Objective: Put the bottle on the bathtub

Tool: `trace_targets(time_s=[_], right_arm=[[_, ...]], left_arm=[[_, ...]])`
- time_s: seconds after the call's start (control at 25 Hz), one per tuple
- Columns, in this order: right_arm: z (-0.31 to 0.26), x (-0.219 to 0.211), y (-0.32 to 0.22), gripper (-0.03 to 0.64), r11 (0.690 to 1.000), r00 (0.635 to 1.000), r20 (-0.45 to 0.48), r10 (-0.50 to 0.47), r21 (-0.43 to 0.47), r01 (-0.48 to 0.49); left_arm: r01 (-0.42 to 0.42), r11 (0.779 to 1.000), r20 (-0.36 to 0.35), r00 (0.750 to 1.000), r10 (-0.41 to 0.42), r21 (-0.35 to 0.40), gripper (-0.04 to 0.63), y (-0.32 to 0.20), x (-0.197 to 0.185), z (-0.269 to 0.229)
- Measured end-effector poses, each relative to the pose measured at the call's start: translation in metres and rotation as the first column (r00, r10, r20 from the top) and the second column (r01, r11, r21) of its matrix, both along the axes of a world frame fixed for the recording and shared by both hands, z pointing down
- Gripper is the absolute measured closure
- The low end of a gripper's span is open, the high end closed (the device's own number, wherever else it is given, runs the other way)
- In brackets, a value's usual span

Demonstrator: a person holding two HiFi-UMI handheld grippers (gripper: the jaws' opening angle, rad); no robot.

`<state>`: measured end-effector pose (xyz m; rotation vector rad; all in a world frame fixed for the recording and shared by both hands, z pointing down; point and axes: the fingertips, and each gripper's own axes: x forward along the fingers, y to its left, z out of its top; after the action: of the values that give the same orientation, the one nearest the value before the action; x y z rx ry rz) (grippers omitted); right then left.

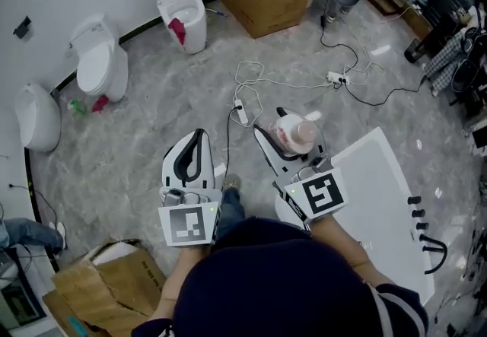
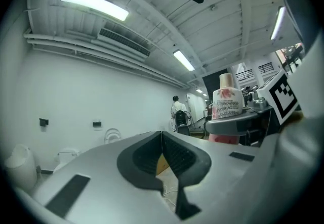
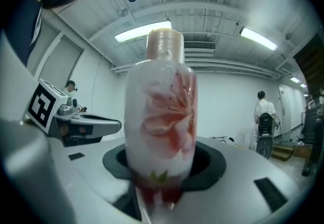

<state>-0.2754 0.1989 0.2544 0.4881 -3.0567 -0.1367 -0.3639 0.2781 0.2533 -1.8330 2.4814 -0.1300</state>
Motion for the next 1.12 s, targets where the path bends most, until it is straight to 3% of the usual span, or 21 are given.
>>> trace_targets(time_s=[0.2, 0.4, 0.6, 0.8, 1.12], right_arm=[[-0.006, -0.021, -0.071, 0.394, 0.987, 0.987, 0.024, 0.161, 0.006, -0.162], [-0.003, -0.035, -0.129, 0.394, 0.949, 0.948, 0.044, 0.315, 0.002, -0.316], [0.010, -0.023, -0.166, 0.393, 0.882, 0.881, 0.026, 0.472, -0.023, -0.471], [0.017, 0.008, -0.192, 0.394, 0.807, 0.808, -0.004, 0.590, -0.035, -0.590], [0.024, 0.062, -0.249, 0.394, 0.687, 0.688, -0.017, 0.726, -0.050, -0.725]], left_arm=[[-0.176, 0.984, 0.024, 0.984, 0.175, 0.038, 0.571, -0.084, -0.031, -0.012], [-0.331, 0.943, 0.032, 0.943, 0.330, 0.039, 0.571, -0.156, -0.052, -0.009], [-0.490, 0.872, -0.001, 0.872, 0.490, 0.024, 0.571, -0.212, -0.047, 0.008], [-0.614, 0.789, -0.032, 0.789, 0.614, 0.016, 0.571, -0.254, -0.015, 0.019], [-0.750, 0.661, -0.074, 0.659, 0.749, 0.011, 0.571, -0.324, 0.040, 0.030]])
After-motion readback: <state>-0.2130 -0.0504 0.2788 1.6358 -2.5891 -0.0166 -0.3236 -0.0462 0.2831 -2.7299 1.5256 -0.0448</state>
